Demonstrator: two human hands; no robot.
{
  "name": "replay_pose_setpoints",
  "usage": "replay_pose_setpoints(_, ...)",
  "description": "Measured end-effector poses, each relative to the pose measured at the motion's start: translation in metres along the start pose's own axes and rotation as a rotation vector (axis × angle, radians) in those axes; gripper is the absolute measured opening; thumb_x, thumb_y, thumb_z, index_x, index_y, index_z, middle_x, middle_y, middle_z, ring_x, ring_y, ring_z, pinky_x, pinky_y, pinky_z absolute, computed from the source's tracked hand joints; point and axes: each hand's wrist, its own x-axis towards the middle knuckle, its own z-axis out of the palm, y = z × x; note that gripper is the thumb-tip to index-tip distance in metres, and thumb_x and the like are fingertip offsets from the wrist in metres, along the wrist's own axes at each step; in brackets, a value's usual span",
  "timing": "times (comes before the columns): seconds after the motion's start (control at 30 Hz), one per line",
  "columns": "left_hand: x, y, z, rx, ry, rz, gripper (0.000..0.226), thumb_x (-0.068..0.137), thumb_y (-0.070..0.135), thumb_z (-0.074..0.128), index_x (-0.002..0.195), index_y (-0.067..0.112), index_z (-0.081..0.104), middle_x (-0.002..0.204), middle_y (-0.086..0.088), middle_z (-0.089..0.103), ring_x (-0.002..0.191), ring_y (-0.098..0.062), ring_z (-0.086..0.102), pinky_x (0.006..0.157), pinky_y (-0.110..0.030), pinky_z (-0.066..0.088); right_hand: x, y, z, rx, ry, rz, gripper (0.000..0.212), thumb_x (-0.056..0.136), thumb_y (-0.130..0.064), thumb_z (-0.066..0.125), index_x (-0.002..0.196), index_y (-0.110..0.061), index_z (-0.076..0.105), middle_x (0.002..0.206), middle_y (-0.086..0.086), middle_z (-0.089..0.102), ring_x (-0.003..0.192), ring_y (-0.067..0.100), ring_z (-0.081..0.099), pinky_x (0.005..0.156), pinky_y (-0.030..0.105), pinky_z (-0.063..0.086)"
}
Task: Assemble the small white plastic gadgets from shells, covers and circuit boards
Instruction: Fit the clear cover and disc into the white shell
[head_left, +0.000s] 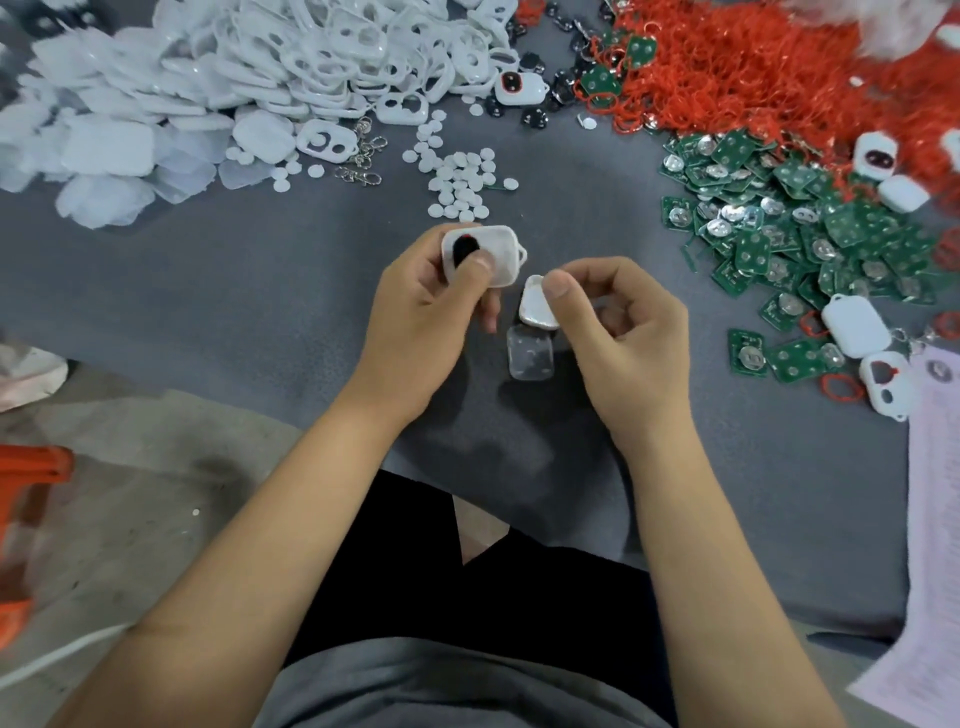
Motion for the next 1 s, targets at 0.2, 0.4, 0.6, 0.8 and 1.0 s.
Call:
replay_pose_setpoints(0.2, 0.007, -0.001, -0.006, -0.338, 0.216, -0.126, 0.019, 0.104, 0.001, 0.045, 0.095, 0.012, 0.058, 0.069, 0.008, 0.057, 0.059, -0.008, 0.051, 0.056, -0.021, 0.044, 0.000, 0.005, 0.006, -0.201, 0.142, -0.047, 0.018, 0.102, -0.024, 0.064, 0.085, -0.024, 0.069, 0.065, -0.012, 0.058, 0.057, 0.003, 0.046, 0.057, 0.017, 0.035)
replay_pose_setpoints(0.4, 0.008, -0.001, -0.007, -0.349, 0.291, -0.132, 0.019, 0.103, 0.001, 0.044, 0.094, 0.011, 0.057, 0.065, 0.008, 0.058, 0.057, -0.011, 0.050, 0.056, -0.024, 0.043, 0.006, 0.001, 0.017, -0.557, 0.063, -0.205, 0.010, 0.100, -0.031, 0.062, 0.096, -0.026, 0.070, 0.098, -0.009, 0.063, 0.095, 0.017, 0.055, 0.075, 0.009, 0.036)
replay_pose_setpoints(0.6, 0.007, -0.001, -0.010, -0.356, 0.249, -0.142, 0.011, 0.104, 0.011, 0.049, 0.099, 0.011, 0.059, 0.069, 0.005, 0.060, 0.060, -0.011, 0.054, 0.060, -0.025, 0.048, 0.015, 0.006, 0.020, -0.732, -0.010, -0.111, 0.041, 0.091, -0.043, 0.074, 0.124, -0.020, 0.069, 0.112, 0.006, 0.060, 0.107, 0.029, 0.050, 0.090, 0.034, 0.042)
replay_pose_setpoints(0.8, 0.005, -0.002, -0.008, -0.270, 0.131, -0.133, 0.010, 0.099, 0.006, 0.057, 0.096, 0.010, 0.066, 0.079, 0.000, 0.067, 0.065, -0.014, 0.059, 0.064, -0.029, 0.051, 0.029, 0.011, 0.005, -0.672, -0.076, -0.024, 0.035, 0.091, -0.037, 0.073, 0.121, -0.021, 0.068, 0.100, -0.001, 0.059, 0.105, 0.026, 0.055, 0.085, 0.027, 0.037)
replay_pose_setpoints(1.0, 0.001, -0.002, -0.006, -0.275, 0.056, -0.121, 0.011, 0.107, 0.007, 0.051, 0.112, 0.008, 0.061, 0.107, -0.010, 0.078, 0.074, -0.019, 0.072, 0.069, -0.028, 0.059, 0.027, 0.017, 0.000, -0.693, 0.002, -0.086, 0.020, 0.096, -0.019, 0.066, 0.115, -0.019, 0.072, 0.112, 0.004, 0.064, 0.109, 0.029, 0.054, 0.090, 0.033, 0.042)
